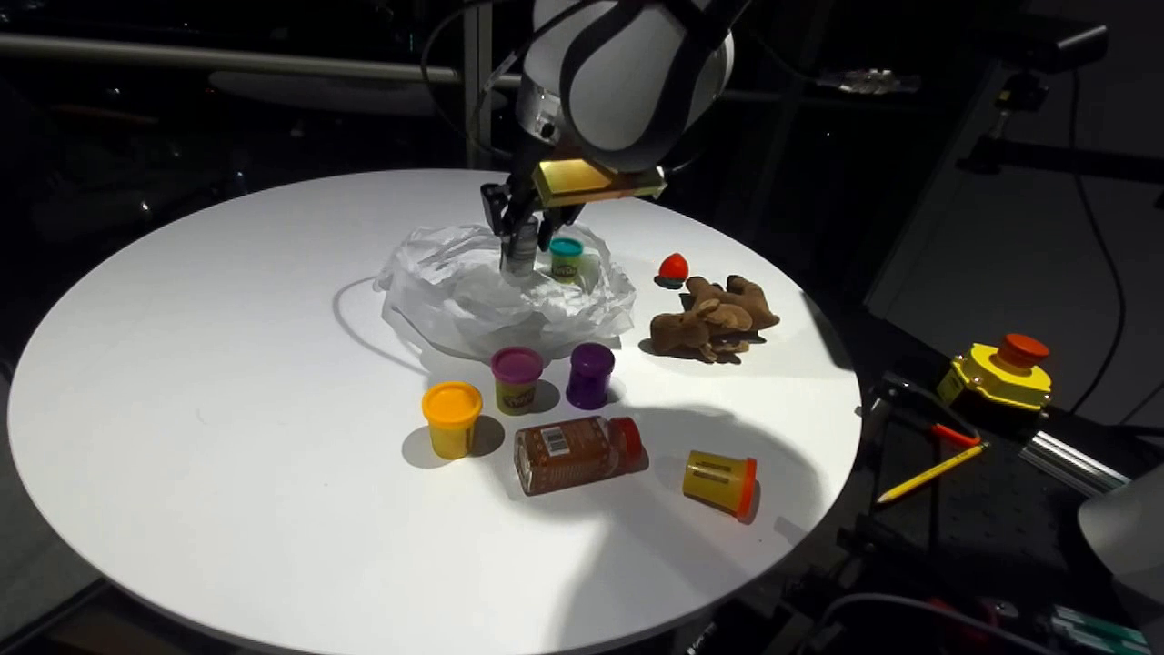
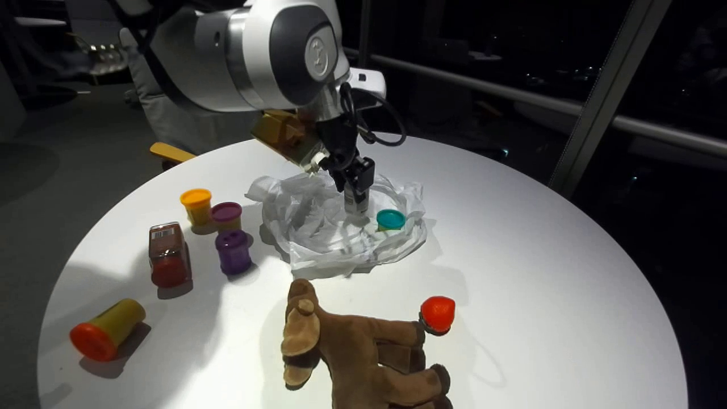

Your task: Pick the objects on the table and put them in the plastic bag

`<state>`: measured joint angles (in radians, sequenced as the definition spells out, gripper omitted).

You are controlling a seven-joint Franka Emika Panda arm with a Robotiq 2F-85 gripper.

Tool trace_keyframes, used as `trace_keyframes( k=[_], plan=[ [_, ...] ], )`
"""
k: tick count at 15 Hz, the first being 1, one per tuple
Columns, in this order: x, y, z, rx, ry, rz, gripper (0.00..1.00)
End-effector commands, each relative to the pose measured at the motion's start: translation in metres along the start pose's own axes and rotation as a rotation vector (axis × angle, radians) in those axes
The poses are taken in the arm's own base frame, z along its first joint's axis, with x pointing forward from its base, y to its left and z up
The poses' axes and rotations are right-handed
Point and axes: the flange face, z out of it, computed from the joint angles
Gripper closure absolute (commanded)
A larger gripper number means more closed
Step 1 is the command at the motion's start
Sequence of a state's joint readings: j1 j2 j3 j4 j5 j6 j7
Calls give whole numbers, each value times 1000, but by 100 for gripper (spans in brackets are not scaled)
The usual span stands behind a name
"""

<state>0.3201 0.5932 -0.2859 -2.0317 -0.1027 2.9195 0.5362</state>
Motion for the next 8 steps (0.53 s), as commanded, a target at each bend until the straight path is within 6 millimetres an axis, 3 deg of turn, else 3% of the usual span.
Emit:
trace_keyframes(
  k=[1, 5, 6, 8],
  plan=[
    [7, -11, 33, -15, 83, 8, 75],
    [17, -6, 40, -28, 110, 23, 75],
    [20, -4, 38, -30, 105, 32, 25],
    [28, 1, 27, -28, 110, 52, 17]
  ],
)
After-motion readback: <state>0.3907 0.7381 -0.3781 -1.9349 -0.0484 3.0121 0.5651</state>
